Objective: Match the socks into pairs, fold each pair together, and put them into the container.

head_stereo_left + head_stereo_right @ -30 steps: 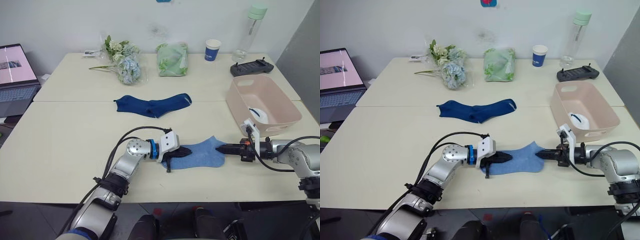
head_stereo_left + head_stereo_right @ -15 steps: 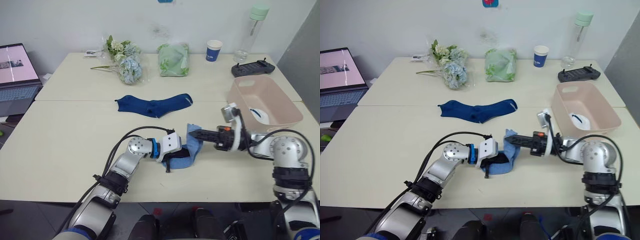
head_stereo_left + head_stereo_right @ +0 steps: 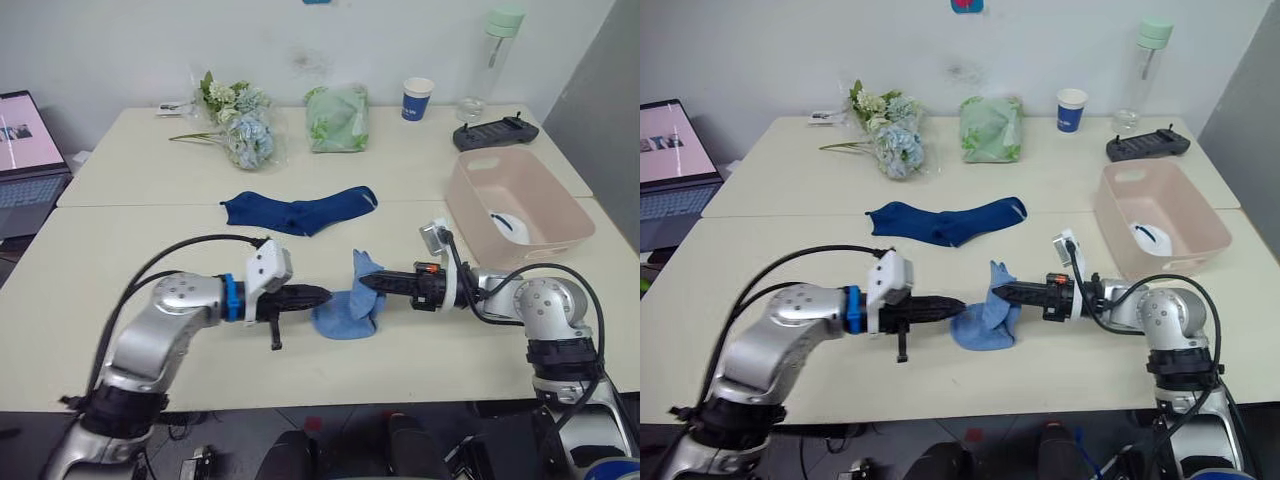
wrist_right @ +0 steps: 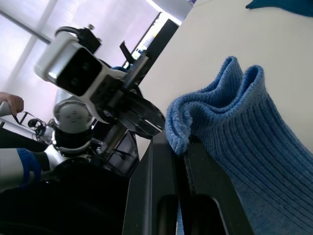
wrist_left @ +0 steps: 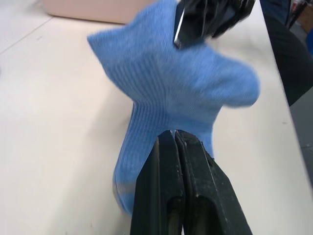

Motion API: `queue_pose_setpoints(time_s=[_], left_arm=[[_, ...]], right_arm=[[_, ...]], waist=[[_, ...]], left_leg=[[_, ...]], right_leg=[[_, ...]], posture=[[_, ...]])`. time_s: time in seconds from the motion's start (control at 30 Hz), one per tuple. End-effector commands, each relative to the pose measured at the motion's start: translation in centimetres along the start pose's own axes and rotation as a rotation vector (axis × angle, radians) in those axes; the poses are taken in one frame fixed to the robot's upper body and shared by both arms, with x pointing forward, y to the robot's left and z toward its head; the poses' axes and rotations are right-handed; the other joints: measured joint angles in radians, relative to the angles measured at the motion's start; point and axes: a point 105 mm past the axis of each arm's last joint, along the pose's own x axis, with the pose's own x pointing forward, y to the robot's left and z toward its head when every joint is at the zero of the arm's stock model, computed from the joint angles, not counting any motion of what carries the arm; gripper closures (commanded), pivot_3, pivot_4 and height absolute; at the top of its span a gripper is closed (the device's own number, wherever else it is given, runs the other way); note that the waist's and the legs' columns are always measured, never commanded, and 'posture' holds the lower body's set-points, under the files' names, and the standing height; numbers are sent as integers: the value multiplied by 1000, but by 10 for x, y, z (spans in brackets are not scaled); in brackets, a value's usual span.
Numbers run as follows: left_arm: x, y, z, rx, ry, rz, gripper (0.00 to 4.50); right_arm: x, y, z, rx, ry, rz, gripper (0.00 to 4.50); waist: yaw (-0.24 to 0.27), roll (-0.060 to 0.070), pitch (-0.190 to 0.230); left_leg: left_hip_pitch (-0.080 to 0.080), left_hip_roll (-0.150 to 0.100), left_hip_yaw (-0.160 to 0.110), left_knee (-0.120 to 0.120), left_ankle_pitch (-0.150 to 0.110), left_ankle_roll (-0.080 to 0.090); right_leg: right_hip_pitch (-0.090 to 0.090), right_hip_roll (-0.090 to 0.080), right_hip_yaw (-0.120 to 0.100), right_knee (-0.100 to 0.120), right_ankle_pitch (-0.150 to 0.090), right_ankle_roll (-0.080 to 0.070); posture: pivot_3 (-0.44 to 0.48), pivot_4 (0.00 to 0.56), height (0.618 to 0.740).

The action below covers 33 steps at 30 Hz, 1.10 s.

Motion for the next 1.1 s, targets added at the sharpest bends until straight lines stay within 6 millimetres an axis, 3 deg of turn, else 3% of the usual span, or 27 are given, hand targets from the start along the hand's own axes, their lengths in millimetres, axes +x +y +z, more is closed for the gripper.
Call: queue_pose_setpoints(time_s=[0.03, 0.17, 0.3, 0.43, 0.53, 0.6, 0.63, 0.8, 0.87, 0.97, 1.1], left_arm=[[-26, 3, 5, -10, 0, 99, 4473], [-33, 2, -2, -23, 15, 138, 4473], [-27, -2, 1, -19, 0, 134, 4500], [-24, -1, 4, -10, -13, 134, 4500], [-7, 3, 15, 28, -71, 109, 4500], [0, 3, 16, 36, -79, 95, 4500], [7, 2, 14, 29, -88, 85, 4500], [39, 3, -32, 54, 31, 50, 4500], [42, 8, -51, 63, 97, 69, 4500], [43, 9, -62, 57, 127, 72, 4500], [45, 7, -79, 44, 170, 50, 4500]], right_arm=[[13, 5, -1, -62, 36, 30, 4500], [24, -4, -12, -115, 101, -8, 4500], [24, -13, -11, -122, 99, -39, 3375], [22, -1, -2, -110, 72, 13, 1992], [3, 13, 16, -90, 1, 34, 933], [-4, 15, 21, -81, -21, 16, 191], [-9, 11, 21, -100, -17, -28, 27], [-30, -15, 9, -122, 54, -271, 27], [-33, -21, 2, -124, 74, -320, 27], [-34, -23, -3, -104, 90, -346, 27], [-28, -28, -29, -52, 194, -352, 27]], waist=[[0, 0, 0], [4, 0, 0], [9, 0, 0], [7, 0, 0], [11, 0, 0], [13, 0, 0], [11, 0, 0], [9, 0, 0], [4, 0, 0], [3, 0, 0], [6, 0, -1]], left_leg=[[0, 0, 0, 0, 0, 0], [0, 0, -1, 0, 0, 0], [0, -1, -1, 0, 0, 0], [-1, -1, -1, 0, 0, 0], [-1, -1, -1, 0, 0, 0], [-2, -1, -2, 0, 0, 0], [-2, -1, -1, 1, 0, 0], [-2, -3, 1, 0, 0, 0], [-1, -3, 1, 0, 0, 0], [-1, -2, 1, 0, 0, 0], [0, -2, 1, 0, 0, 0]], right_leg=[[0, 0, 0, 0, 0, 0], [0, 0, -1, 0, 0, 0], [1, -1, -1, -1, 0, 0], [0, -1, -1, -1, 0, 0], [0, -1, -1, -1, 0, 0], [1, -1, -1, -1, 0, 0], [1, -1, -1, -1, 0, 0], [0, -1, -1, -1, 0, 0], [0, 0, -1, -1, 0, 0], [-1, 0, 0, 0, 0, 0], [1, 0, 0, 0, 0, 0]], posture=[[0, 150, 740], [0, 150, 740], [0, 150, 740], [0, 150, 740], [0, 150, 740], [0, 150, 740], [0, 150, 740], [0, 150, 740], [0, 150, 740], [0, 150, 740], [0, 150, 740]])
